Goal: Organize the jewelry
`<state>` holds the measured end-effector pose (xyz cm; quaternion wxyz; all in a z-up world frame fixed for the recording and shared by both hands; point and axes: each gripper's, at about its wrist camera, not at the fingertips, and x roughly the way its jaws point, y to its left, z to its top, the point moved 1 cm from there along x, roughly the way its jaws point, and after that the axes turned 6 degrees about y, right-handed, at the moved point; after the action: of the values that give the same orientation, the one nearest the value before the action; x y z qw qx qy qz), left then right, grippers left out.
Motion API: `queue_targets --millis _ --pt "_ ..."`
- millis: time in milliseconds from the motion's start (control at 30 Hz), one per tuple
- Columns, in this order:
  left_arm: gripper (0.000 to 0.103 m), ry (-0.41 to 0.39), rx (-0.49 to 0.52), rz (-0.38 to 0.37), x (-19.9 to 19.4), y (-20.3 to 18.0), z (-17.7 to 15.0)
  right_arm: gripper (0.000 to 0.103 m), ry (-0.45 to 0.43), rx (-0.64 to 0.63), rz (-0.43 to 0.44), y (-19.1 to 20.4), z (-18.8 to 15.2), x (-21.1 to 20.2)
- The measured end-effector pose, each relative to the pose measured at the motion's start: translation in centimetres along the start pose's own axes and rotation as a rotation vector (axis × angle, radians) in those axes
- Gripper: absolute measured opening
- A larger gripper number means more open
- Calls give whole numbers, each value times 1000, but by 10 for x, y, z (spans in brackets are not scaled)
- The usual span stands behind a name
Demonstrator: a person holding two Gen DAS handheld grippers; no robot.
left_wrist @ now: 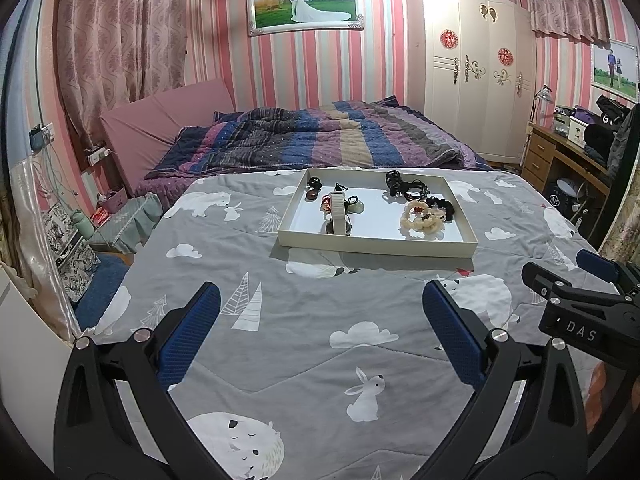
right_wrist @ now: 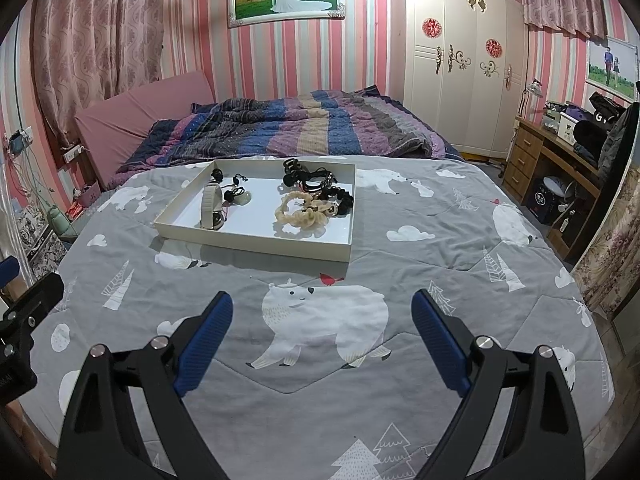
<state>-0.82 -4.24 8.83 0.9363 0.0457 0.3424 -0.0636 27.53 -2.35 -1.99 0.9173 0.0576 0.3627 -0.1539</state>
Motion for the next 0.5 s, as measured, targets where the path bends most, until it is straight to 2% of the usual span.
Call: queue_targets --millis 500 --pt "100 -1 -3 10 -3 2 0 91 -1 -2 -3 -1 1 0"
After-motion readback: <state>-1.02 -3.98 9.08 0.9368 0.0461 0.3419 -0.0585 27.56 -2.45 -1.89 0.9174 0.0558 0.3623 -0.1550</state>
